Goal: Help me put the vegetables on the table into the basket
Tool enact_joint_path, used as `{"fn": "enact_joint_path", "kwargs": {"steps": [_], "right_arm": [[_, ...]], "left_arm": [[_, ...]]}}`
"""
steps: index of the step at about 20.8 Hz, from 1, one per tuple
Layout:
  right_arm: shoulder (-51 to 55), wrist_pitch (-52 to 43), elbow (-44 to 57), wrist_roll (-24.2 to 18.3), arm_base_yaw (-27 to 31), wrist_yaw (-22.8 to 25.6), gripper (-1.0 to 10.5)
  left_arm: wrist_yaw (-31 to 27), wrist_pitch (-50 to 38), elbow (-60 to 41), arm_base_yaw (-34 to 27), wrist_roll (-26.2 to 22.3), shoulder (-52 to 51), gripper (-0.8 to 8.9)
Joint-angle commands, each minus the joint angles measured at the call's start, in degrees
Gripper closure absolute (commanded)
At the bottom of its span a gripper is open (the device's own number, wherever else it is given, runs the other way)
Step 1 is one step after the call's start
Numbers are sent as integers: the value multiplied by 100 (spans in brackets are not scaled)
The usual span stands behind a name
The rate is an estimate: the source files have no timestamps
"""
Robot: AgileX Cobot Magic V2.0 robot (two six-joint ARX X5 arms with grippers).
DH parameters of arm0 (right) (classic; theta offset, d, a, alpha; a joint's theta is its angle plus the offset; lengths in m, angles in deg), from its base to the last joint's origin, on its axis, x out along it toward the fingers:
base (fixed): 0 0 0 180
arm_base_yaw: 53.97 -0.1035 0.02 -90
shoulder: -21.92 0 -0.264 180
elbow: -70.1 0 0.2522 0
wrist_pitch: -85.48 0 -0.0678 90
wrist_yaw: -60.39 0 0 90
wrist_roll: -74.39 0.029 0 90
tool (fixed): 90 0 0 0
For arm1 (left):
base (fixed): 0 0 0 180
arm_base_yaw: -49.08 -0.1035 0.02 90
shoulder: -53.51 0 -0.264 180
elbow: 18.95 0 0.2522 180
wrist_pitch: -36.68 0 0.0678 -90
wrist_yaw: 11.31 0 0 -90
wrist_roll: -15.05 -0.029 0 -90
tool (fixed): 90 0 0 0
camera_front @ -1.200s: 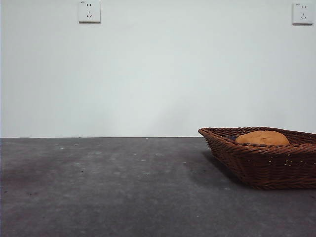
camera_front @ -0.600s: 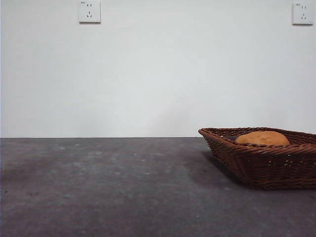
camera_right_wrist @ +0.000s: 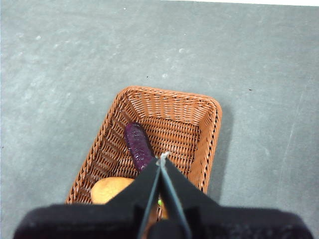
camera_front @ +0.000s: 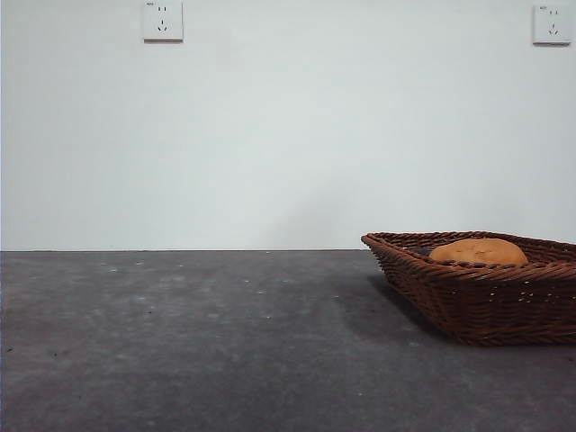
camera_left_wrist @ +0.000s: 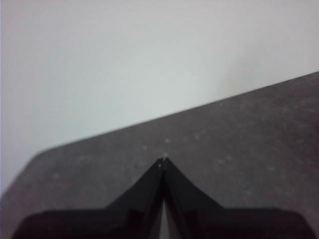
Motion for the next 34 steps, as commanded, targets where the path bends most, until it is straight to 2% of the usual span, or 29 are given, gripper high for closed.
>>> {"fn": "enact_joint_path", "kwargs": {"steps": [1, 6, 8, 11, 16, 27, 31, 34], "right_arm": [[-13, -24, 7, -46, 2, 9, 945], [-13, -17, 7, -46, 2, 24, 945], [-13, -15, 7, -46, 2, 118, 945], [-13, -15, 7, -46, 2, 221, 945], [-13, -17, 7, -46, 2, 402, 945], [-11, -17, 7, -46, 2, 424, 945], [520, 20, 7, -44, -4, 1132, 945], [1283, 61, 7, 7, -4, 1285, 945]], "left_arm": [[-46, -146, -476, -68, 352, -140, 817], [-22, -168, -1067, -249, 695, -140, 817], [-20, 116, -1080, -264, 704, -142, 817], [55, 92, -1078, -264, 839, -140, 817], [24, 90, -1078, -264, 852, -109, 817], [24, 90, -1078, -264, 852, -72, 817], [24, 92, -1078, -264, 852, -72, 817], [24, 90, -1078, -264, 852, -72, 817]]}}
